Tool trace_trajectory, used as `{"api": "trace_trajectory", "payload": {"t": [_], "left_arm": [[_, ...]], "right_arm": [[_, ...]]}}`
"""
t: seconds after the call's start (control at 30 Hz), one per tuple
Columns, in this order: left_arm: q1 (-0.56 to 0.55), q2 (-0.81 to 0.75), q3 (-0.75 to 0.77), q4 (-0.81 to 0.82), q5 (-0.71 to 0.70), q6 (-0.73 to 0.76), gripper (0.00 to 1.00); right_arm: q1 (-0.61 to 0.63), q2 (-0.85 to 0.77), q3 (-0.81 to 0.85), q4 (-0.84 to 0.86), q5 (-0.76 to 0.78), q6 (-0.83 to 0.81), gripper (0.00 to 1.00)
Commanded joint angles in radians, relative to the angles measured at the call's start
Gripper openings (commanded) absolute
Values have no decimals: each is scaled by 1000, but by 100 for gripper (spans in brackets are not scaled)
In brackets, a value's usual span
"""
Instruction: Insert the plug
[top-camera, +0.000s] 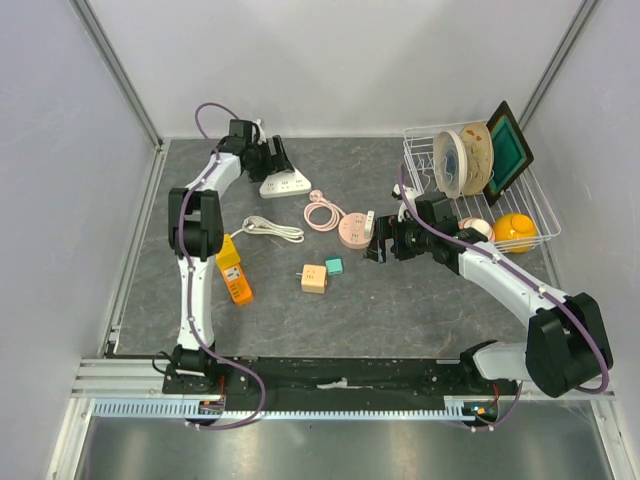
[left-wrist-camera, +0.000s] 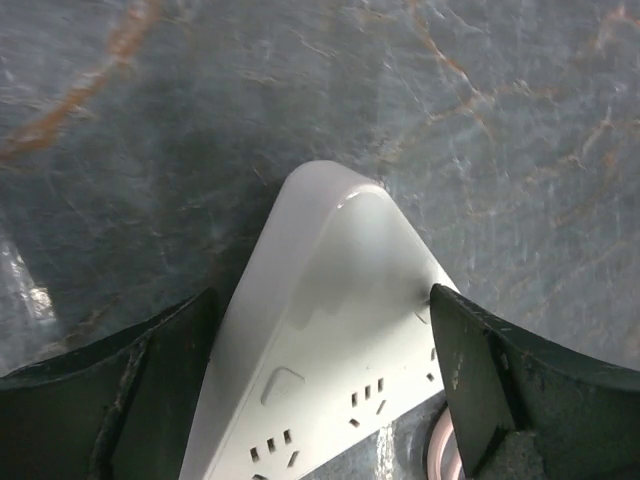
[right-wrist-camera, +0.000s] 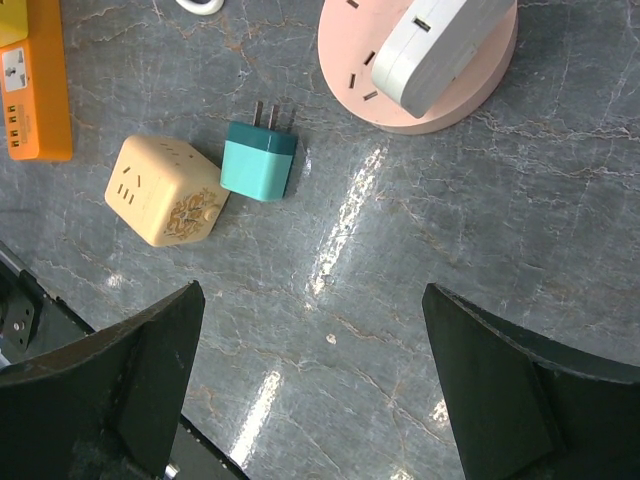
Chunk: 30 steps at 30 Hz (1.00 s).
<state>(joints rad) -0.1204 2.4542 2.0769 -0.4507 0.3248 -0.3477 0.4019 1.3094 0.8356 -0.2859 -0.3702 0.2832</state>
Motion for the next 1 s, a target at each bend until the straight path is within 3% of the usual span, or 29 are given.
{"api": "trace_trajectory", "payload": {"t": [0.0, 0.13, 0.3, 0.4, 0.7, 0.97], "left_arm": [[-10, -112, -173, 26, 123, 26, 90], [-36, -289, -394, 142, 140, -22, 80], [-64, -481, -748, 354, 123, -192, 80], [-64, -561, -874, 490, 143, -279, 81], [-32, -646, -1014, 648, -177, -447, 86], [16, -482, -861, 675, -38, -453, 85]], "right_arm": [[-3, -5, -12, 39, -19, -15, 98], [-3, -24, -18, 40, -15, -13, 98], [-3, -56, -33, 40, -6, -10, 98], [-3, -70, -38, 37, -6, -10, 98], [-2, -88, -46, 37, 8, -9, 98], [-3, -64, -44, 40, 13, -16, 98]]}}
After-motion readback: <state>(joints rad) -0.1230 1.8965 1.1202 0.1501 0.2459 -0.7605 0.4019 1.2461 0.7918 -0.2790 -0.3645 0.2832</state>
